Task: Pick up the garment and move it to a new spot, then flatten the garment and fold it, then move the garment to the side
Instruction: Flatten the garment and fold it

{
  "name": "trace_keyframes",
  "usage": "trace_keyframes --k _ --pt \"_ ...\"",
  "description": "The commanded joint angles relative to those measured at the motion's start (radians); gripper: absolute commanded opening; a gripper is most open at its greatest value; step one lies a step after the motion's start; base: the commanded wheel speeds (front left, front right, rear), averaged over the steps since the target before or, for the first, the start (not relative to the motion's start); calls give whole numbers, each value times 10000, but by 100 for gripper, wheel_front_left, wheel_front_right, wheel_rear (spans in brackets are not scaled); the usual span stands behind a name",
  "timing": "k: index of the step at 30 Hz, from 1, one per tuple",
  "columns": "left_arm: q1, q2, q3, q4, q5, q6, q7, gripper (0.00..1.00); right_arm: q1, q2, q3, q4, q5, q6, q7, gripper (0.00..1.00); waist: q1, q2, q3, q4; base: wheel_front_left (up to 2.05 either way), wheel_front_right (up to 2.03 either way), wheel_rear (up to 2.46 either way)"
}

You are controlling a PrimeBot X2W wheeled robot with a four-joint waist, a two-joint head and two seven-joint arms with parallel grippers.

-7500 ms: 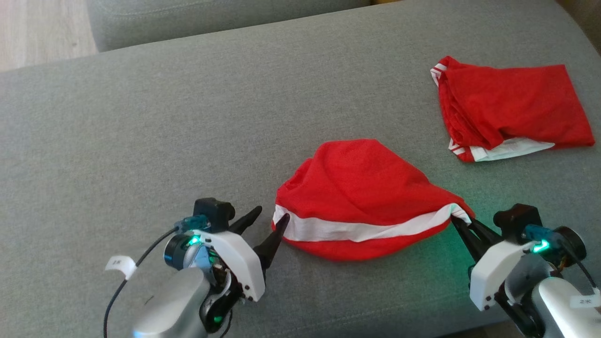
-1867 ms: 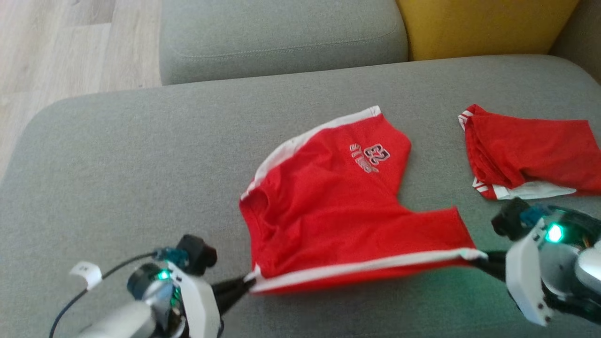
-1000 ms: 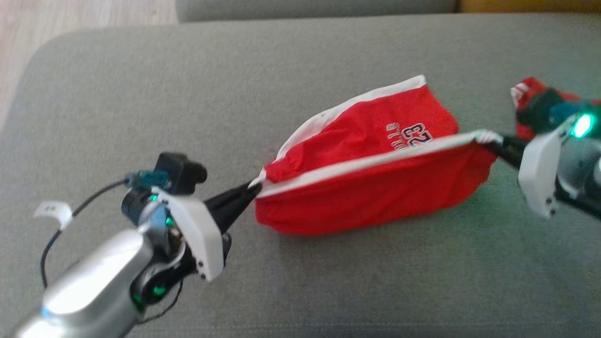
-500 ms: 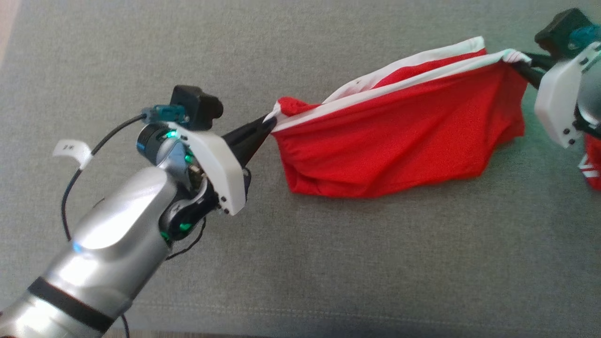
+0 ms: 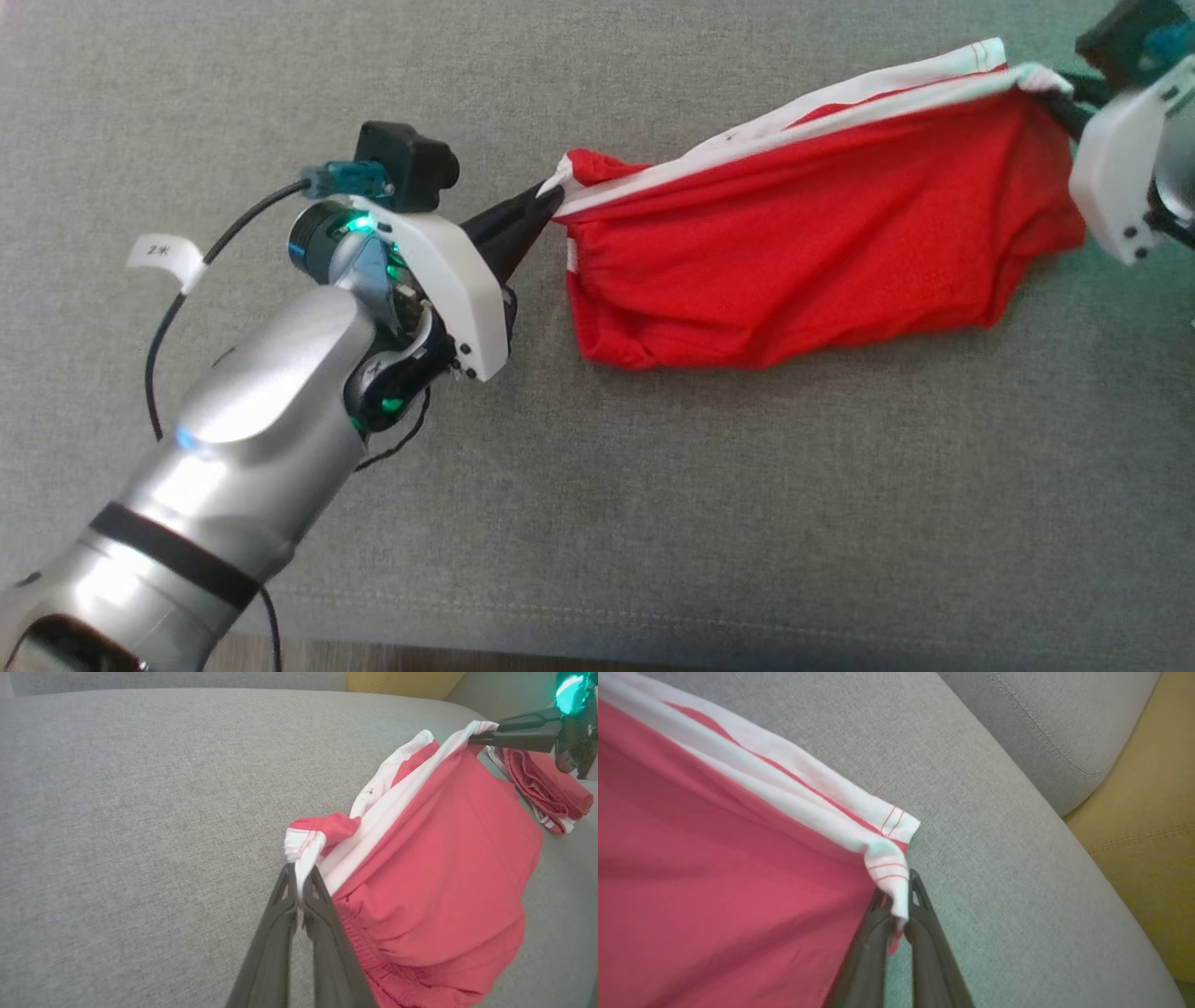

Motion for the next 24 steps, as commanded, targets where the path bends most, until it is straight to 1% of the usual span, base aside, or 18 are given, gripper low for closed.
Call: trace_keyframes --k 1,6,7,8,9,16,21,24 --pt "-500 321 364 -52 80 -36 -106 0 -153 -202 -101 145 -102 -9 -123 0 -1 0 42 -10 0 0 0" --pt "-645 257 267 198 37 -104 -175 0 -224 28 -101 608 51 -9 -464 0 -1 0 142 4 0 0 0" --pt "-657 246 249 249 15 -114 -173 13 -229 72 -100 661 94 -9 -569 44 -1 0 148 2 0 0 0" --pt "-673 241 245 304 6 -118 -189 47 -250 106 -100 742 144 -9 -689 100 -1 0 147 -3 0 0 0" --pt "-678 230 269 374 -8 -94 -221 100 -247 152 -100 822 208 -9 -791 100 -1 0 136 -12 0 0 0" --pt "-551 256 409 813 -113 64 -475 100 90 429 -100 1219 661 -9 -1181 100 -1 0 -255 -270 0 0 0" --pt "-362 374 634 979 -244 268 -764 100 346 552 -103 1440 1113 -9 -1552 100 -1 0 -638 -521 0 0 0" --pt "-184 468 864 1084 -386 485 -1015 100 600 637 -118 1518 1515 -9 -1961 100 -1 0 -968 -718 0 0 0"
